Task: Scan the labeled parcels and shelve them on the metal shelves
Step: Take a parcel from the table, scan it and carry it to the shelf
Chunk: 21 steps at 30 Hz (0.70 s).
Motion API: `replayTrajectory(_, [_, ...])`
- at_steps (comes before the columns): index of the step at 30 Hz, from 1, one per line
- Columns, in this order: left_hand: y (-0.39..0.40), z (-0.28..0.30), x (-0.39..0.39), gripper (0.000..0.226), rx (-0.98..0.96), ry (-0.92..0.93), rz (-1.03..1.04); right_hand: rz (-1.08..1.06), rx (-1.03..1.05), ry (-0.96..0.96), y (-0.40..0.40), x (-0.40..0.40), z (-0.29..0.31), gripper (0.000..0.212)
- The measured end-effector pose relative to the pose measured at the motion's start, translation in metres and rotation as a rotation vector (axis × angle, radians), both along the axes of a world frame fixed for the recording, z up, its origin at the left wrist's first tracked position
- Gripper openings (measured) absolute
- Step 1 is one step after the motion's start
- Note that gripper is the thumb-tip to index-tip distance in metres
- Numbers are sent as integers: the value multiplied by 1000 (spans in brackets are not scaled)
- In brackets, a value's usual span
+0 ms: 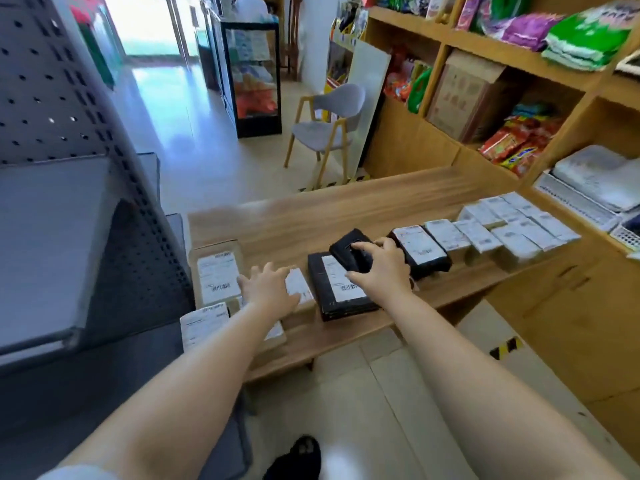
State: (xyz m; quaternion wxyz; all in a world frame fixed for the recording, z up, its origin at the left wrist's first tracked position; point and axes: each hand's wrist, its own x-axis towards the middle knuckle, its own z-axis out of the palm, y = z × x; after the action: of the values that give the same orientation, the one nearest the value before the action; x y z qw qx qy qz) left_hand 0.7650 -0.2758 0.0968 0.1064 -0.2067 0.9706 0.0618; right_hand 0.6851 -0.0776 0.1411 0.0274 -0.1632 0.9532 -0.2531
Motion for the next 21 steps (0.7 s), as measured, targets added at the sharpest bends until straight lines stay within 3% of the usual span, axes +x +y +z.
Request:
replayTrajectory(10, [-71,-66,-29,79,164,33,538,180,-37,-191,-84,-61,-79,54])
replayTrajectory(17, [-71,-85,-26,80,114,-41,807,294,-90,-332,-125,-80,-108,51])
replayTrajectory(21, [-75,-90,-18,89,95,-37,1021,502,-44,-338,-151,-96,-109,54])
